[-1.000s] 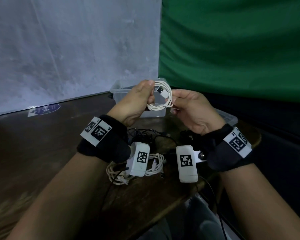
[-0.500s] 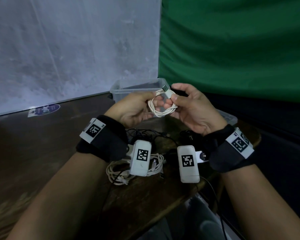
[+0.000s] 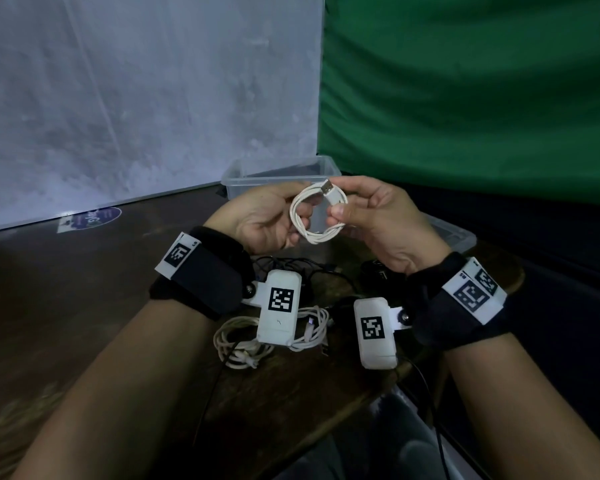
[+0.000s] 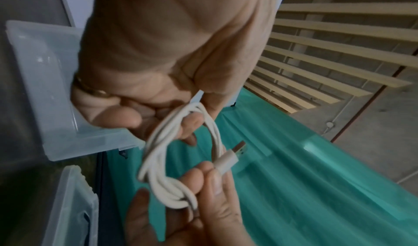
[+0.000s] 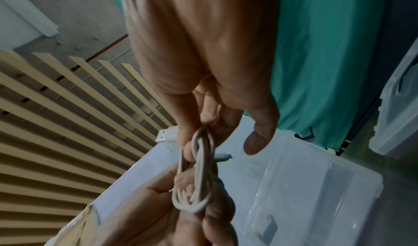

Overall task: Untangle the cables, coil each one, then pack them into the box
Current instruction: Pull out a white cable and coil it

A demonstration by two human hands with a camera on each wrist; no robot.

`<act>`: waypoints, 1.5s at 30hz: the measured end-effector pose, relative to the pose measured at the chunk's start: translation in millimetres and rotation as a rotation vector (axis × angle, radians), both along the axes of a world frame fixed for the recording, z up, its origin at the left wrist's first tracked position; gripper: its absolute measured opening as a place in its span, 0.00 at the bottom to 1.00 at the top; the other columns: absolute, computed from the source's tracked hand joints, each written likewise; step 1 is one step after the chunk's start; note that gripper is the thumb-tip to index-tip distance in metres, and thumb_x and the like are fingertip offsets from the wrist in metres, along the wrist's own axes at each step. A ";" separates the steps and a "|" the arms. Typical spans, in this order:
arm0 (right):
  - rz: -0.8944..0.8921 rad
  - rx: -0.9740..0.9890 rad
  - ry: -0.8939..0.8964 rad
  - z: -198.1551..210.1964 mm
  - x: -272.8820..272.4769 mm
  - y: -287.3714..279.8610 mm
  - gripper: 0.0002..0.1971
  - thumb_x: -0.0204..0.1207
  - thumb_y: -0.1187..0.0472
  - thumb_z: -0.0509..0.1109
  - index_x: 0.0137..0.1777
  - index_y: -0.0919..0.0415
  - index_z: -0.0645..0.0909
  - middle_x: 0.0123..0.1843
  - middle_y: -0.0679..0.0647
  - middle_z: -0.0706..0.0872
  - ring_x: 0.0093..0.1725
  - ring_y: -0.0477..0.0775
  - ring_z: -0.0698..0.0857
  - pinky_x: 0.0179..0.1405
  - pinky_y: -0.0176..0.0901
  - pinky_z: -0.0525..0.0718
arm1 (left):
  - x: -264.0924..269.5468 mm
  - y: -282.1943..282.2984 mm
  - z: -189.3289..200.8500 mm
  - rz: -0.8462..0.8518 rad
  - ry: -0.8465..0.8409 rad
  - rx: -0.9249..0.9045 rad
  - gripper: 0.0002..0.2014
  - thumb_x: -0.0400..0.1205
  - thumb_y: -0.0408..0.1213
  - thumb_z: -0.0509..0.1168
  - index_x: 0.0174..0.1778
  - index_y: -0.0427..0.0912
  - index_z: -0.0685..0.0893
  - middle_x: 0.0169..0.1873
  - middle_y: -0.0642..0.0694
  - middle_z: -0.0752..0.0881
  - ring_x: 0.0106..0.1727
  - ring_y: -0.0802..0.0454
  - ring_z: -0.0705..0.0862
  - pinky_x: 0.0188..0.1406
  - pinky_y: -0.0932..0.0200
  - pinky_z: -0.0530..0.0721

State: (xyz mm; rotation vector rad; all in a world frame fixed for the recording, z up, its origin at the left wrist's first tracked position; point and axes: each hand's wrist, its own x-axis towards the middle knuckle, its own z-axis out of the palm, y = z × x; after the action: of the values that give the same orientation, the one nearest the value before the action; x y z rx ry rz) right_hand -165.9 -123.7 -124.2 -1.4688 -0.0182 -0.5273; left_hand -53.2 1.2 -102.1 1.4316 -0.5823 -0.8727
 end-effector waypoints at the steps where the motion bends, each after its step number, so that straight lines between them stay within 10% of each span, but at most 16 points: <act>1: -0.002 -0.013 0.000 -0.6 0.2 -0.8 0.17 0.72 0.79 0.68 0.55 0.59 0.83 0.33 0.55 0.88 0.32 0.48 0.86 0.38 0.40 0.87 | 0.1 0.4 0.9 0.023 0.013 -0.016 0.13 0.85 0.43 0.56 0.38 0.46 0.81 0.19 0.53 0.75 0.25 0.57 0.73 0.21 0.67 0.69; 5: 0.030 -0.043 0.022 -1.2 -0.7 -0.5 0.14 0.72 0.78 0.69 0.53 0.63 0.84 0.35 0.55 0.90 0.35 0.48 0.87 0.47 0.45 0.87 | 1.8 -1.6 0.5 0.176 0.151 -0.106 0.11 0.86 0.37 0.58 0.42 0.40 0.82 0.23 0.51 0.81 0.22 0.59 0.80 0.25 0.65 0.84; 16: 0.018 0.187 0.084 1.9 1.0 -3.6 0.07 0.77 0.75 0.65 0.47 0.67 0.82 0.31 0.54 0.88 0.33 0.48 0.88 0.34 0.43 0.90 | 4.0 -8.9 -4.6 0.391 0.290 -0.276 0.18 0.89 0.40 0.48 0.36 0.43 0.76 0.27 0.52 0.77 0.24 0.59 0.78 0.28 0.62 0.83; 29: -0.130 0.454 0.141 5.7 6.6 -6.8 0.06 0.80 0.74 0.62 0.43 0.69 0.79 0.32 0.60 0.84 0.27 0.48 0.88 0.26 0.33 0.86 | -6.8 13.7 10.6 0.242 -0.495 -0.038 0.06 0.79 0.39 0.69 0.40 0.43 0.89 0.30 0.49 0.83 0.34 0.56 0.78 0.39 0.66 0.73; 45: -0.138 0.389 0.151 7.4 3.7 -9.8 0.05 0.79 0.73 0.65 0.44 0.68 0.81 0.28 0.58 0.86 0.27 0.46 0.86 0.23 0.30 0.83 | -9.4 6.3 3.8 0.285 -0.813 -0.017 0.03 0.73 0.31 0.75 0.35 0.40 0.88 0.23 0.46 0.82 0.26 0.55 0.77 0.27 0.63 0.78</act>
State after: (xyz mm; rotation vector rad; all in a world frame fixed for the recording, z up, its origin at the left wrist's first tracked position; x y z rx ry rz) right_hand -162.2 -133.5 -116.8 -1.1291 0.2918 -0.4980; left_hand -62.5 7.5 -98.3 1.7857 -0.9466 -0.0248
